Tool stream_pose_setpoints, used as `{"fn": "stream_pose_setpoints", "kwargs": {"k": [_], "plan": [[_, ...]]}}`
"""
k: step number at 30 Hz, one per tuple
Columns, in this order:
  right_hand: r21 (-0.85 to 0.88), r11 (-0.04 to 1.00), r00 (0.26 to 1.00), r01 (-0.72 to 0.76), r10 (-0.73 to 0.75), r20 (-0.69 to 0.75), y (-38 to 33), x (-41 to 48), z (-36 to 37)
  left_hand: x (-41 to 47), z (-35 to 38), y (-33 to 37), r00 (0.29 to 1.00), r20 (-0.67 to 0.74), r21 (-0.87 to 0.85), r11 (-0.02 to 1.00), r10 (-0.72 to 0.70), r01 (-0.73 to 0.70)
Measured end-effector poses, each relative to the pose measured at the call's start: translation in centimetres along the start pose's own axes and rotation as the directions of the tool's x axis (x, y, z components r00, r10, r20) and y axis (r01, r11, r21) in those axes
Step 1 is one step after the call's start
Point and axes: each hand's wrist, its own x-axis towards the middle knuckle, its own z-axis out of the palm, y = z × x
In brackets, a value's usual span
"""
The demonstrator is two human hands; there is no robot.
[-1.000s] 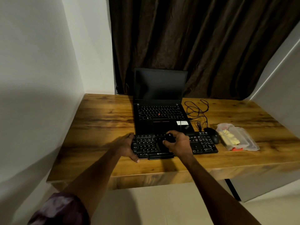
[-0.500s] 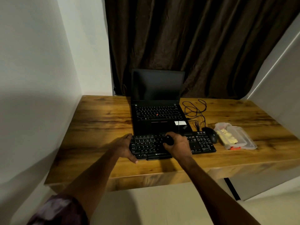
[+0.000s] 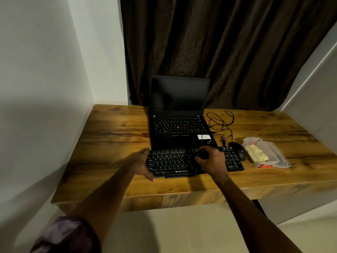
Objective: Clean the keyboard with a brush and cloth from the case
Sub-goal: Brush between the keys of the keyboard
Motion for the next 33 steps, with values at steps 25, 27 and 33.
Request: {"fn": "stream_pose_setpoints", "kwargs": {"k": [25,27,33], "plan": [[-0.056,0.998,0.999,-0.011,0.009,-0.032,2.1,0.8,-2.5,0.1,0.2,0.2,0.999,-0.037,-0.055,0.998,0.022,-0.024],[-0.104,0.994,0.997,-0.021,0.013,-0.078,3.0,0.6,-3.5,0.0,0.2,0.2,1.000,-0.025,-0.068,0.998,0.016,-0.017],[-0.089,0.996,0.999,0.029,-0.032,-0.031,1.9,0.1,-2.5,0.1,0.1,0.2,1.000,-0.006,-0.021,1.000,-0.009,0.009]]}}
